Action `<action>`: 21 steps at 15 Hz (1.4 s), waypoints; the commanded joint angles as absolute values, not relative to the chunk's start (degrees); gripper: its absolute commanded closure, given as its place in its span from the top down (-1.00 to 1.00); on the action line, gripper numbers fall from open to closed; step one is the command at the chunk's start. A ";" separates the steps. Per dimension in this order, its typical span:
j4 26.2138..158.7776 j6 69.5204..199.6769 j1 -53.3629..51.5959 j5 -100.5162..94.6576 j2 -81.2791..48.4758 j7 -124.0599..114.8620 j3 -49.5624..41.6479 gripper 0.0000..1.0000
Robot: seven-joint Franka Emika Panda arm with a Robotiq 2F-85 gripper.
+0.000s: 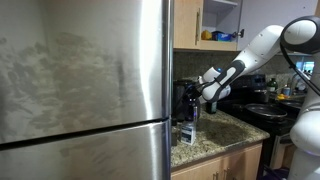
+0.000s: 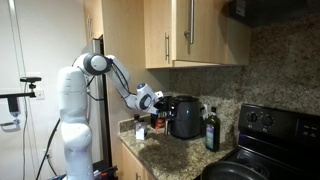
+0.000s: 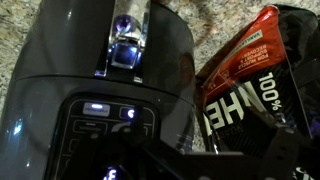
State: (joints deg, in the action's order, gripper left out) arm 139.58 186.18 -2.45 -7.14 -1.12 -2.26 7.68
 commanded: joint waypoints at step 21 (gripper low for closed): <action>135.04 189.41 -1.69 -6.28 -8.65 -2.51 11.81 1.00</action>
State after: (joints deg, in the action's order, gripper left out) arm 136.32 187.79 -3.18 -5.87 -7.10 -3.15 11.17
